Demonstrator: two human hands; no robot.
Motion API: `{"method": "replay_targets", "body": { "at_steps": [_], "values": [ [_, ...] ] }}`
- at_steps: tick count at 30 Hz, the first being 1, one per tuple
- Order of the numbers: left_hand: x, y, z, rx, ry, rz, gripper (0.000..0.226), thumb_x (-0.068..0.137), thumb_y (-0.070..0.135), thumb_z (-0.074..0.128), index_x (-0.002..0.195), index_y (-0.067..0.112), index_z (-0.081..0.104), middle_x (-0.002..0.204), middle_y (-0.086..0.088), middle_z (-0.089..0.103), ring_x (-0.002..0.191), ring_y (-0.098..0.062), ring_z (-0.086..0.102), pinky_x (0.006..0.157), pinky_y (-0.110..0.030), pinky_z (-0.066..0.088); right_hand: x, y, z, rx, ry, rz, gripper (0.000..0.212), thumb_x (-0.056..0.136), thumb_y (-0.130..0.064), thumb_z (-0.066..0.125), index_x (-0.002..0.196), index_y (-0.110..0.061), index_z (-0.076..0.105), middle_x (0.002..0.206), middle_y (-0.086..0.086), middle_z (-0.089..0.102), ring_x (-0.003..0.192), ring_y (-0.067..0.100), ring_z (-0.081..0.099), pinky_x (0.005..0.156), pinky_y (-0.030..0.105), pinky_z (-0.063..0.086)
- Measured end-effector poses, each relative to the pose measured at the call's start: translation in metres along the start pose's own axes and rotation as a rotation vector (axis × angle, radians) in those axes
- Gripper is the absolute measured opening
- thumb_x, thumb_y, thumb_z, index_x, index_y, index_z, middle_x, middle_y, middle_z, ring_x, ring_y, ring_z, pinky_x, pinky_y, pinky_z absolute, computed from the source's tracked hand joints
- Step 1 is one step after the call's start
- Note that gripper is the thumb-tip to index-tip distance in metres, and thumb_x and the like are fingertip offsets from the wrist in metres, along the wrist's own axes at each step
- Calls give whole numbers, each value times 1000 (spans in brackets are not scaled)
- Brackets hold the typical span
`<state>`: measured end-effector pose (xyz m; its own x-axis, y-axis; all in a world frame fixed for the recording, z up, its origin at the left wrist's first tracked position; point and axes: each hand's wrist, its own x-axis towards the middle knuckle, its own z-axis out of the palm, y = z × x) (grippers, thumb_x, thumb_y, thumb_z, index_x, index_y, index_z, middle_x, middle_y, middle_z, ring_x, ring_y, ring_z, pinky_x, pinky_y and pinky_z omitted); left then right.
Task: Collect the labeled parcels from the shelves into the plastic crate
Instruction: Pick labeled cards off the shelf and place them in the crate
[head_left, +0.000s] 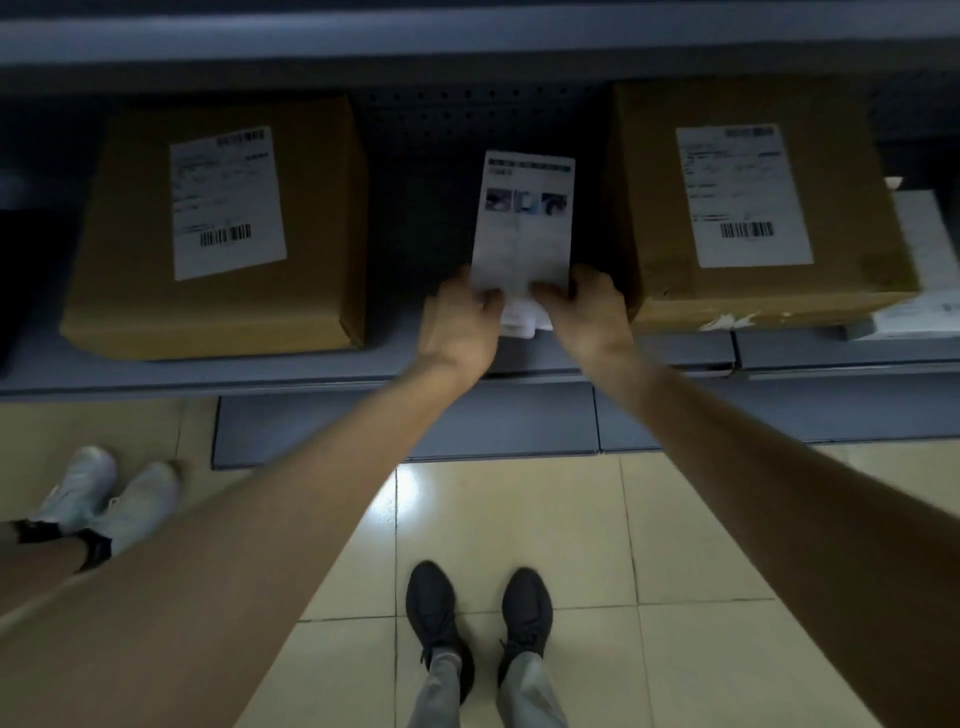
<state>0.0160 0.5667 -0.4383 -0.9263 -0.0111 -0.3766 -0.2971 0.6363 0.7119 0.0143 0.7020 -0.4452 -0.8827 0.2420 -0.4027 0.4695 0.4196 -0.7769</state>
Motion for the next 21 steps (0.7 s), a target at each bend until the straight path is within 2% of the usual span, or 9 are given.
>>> {"method": "replay_targets", "body": {
  "at_steps": [4, 6, 7, 10, 12, 16, 17, 19, 21],
  "values": [
    [-51, -9, 6, -74, 22, -65, 14, 104, 23, 51, 100, 10, 54, 78, 3, 55, 72, -19, 52, 55, -20, 33, -37, 27, 4, -5, -14, -15, 29, 94, -23, 64, 117, -6, 59, 117, 13, 64, 102, 23, 59, 73, 22, 42],
    [-70, -15, 10, -120, 36, -50, 9, 104, 20, 52, 97, 15, 49, 74, 11, 52, 63, -9, 51, 50, -12, 36, -52, 40, 4, 6, -11, -15, 27, 92, -26, 65, 114, -11, 60, 115, 12, 64, 103, 25, 61, 76, 27, 47],
    [-76, -18, 11, -143, 33, -38, 4, 105, 19, 51, 104, 15, 51, 80, 12, 57, 68, -6, 57, 54, -7, 39, -59, 44, 4, 31, -8, -15, 26, 92, -26, 66, 113, -13, 61, 113, 10, 65, 102, 24, 62, 74, 24, 48],
    [-87, -26, 15, -184, 0, 20, 46, 106, 17, 50, 151, 23, 40, 120, 11, 61, 97, -4, 62, 72, 0, 46, -71, 46, 0, 127, 13, -11, 28, 91, -19, 69, 116, -12, 60, 107, 1, 67, 94, 13, 65, 66, 8, 47],
    [-90, -24, 13, -162, -27, 31, 55, 106, 21, 49, 158, 27, 30, 124, 12, 57, 96, 1, 61, 76, 2, 44, -74, 43, -3, 185, 4, -4, 30, 92, -17, 68, 120, -13, 57, 103, -4, 68, 90, 5, 65, 65, 6, 48],
    [-92, -19, 9, -108, -35, 27, 55, 106, 42, 45, 157, 29, 31, 139, -6, 61, 120, -26, 61, 102, -34, 50, -71, 35, -12, 249, 32, 59, 37, 91, -34, 69, 122, -17, 56, 98, 0, 70, 90, 9, 65, 65, 9, 46],
    [-92, -17, 8, -119, -37, 13, 48, 105, 46, 44, 151, 32, 42, 137, -6, 61, 119, -22, 61, 100, -35, 50, -72, 33, -14, 275, 44, 77, 40, 91, -38, 68, 123, -16, 56, 98, 1, 70, 92, 10, 64, 68, 11, 45],
    [-94, -13, 5, -149, -37, -4, 20, 104, 50, 42, 105, 39, 58, 114, 6, 59, 96, -2, 58, 83, -26, 46, -76, 29, -18, 353, 58, 96, 39, 94, -40, 64, 122, -14, 57, 98, -2, 68, 92, 8, 62, 74, 15, 45],
    [-95, -9, 6, -197, -5, 4, 40, 104, 53, 40, 83, 23, 56, 99, 2, 57, 83, -6, 55, 69, -21, 41, -83, 25, -18, 380, 38, 63, 27, 96, -35, 61, 113, -14, 62, 95, -3, 68, 88, 7, 63, 72, 14, 47]
  ]
}}
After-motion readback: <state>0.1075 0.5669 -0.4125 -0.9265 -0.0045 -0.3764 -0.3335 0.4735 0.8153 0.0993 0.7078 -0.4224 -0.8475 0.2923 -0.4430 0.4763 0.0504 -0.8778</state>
